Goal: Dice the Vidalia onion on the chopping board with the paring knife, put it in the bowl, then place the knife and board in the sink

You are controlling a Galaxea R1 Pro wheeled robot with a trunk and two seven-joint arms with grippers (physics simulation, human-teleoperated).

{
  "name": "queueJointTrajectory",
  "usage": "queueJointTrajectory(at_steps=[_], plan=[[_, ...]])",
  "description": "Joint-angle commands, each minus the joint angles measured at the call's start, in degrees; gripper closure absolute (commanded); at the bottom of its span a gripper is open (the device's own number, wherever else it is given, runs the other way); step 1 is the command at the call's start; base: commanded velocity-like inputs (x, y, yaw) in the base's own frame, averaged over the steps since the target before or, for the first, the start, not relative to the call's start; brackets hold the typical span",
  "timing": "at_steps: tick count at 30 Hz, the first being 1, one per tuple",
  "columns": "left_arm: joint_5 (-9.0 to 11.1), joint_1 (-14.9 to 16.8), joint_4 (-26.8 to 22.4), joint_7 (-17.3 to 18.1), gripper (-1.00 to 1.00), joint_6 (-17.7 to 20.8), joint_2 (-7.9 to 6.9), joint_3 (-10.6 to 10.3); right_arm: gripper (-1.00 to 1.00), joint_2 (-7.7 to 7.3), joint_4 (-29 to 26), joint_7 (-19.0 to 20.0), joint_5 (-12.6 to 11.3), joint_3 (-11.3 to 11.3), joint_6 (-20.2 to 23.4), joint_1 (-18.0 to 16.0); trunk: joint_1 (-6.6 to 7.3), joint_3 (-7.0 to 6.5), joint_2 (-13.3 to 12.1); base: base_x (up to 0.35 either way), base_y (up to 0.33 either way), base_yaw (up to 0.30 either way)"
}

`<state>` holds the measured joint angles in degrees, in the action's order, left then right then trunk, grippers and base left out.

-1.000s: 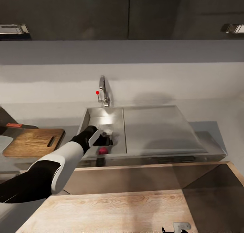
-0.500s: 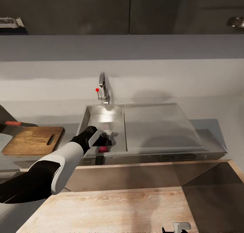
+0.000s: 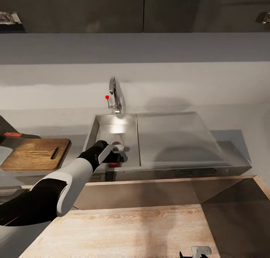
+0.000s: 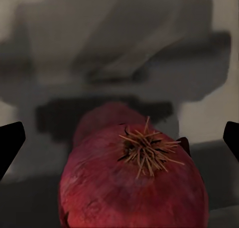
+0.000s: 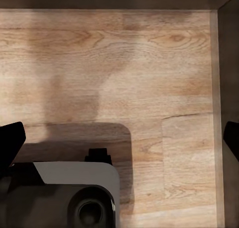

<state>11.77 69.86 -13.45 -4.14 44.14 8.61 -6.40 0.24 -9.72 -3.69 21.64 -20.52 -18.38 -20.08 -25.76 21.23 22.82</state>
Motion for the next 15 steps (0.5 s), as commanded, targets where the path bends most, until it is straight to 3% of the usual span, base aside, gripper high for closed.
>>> queueJointTrajectory(at_steps=[1,15], plan=[[0.59,0.02,-0.08,-0.43,-1.00,0.24,-0.01,-0.36,-1.00,0.03,0.05,-0.27,0.60,-0.31,-0.17,-0.04,-0.03,0.11,0.10,0.000,0.000,0.000],[0.53,-0.02,-0.08,-0.55,-1.00,0.33,-0.04,-0.36,-1.00,0.05,0.05,-0.27,0.60,-0.31,-0.17,-0.05,-0.03,0.14,0.10,-0.055,0.000,0.000]])
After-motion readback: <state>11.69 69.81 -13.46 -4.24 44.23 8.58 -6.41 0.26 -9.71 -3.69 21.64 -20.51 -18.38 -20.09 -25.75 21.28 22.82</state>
